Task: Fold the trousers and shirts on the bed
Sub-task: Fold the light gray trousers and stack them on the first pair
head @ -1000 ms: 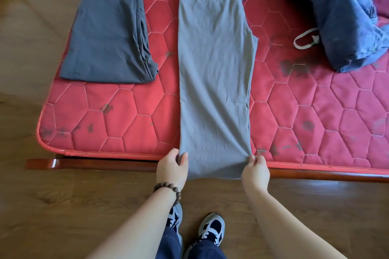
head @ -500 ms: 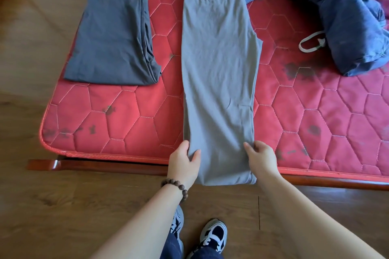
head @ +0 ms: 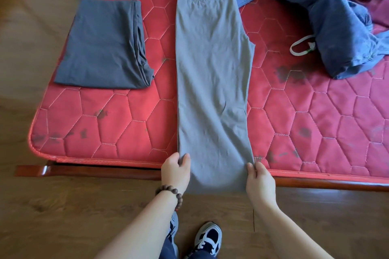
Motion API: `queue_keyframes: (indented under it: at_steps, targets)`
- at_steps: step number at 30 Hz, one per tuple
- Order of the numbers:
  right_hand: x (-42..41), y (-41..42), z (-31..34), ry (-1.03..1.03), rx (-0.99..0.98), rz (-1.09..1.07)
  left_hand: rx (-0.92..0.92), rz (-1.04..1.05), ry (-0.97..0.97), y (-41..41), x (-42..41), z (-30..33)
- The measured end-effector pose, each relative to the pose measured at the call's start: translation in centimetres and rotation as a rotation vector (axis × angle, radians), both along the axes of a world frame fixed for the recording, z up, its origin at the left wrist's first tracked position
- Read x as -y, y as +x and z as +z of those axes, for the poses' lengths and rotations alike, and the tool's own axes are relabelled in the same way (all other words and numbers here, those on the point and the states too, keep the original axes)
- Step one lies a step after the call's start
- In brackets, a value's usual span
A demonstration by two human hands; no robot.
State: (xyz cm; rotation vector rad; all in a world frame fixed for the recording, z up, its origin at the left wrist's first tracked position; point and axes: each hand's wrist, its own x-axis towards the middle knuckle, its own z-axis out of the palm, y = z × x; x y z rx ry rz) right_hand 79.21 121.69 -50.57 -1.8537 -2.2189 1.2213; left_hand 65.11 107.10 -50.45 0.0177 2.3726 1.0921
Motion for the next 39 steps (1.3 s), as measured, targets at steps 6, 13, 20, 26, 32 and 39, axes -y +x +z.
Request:
queue_keyframes:
  at_steps: [6,13,20,26,32,39]
  targets:
    - [-1.5,-1.0,-0.3,-0.114,0.232,0.13,-0.016,-0.031,-0.009,-0.6,0.1,-0.6]
    - [-6.2,-7.7,0.0,-0.112,-0.065,-0.052,-0.117,-0.007,-0.019,-3.0,-2.0,-1.4]
    - [-9.0,-10.0,-1.1,0.026,-0.07,-0.065,-0.161,0.065,-0.08,-3.8,-3.6,-2.3]
    - [-10.1,-10.9,-1.0,-0.035,0.021,-0.012,-0.204,0.088,-0.116,-4.8,-4.8,-1.4]
    - [-15.2,-16.4,-0.2,-0.101,-0.097,-0.063,-0.312,0.013,-0.017,-12.5,-10.2,-1.0]
    - [-18.1,-19.7,-1.4,0.0,-0.049,-0.058,-0.486,-0.286,-0.19,-15.7,-13.7,-3.0]
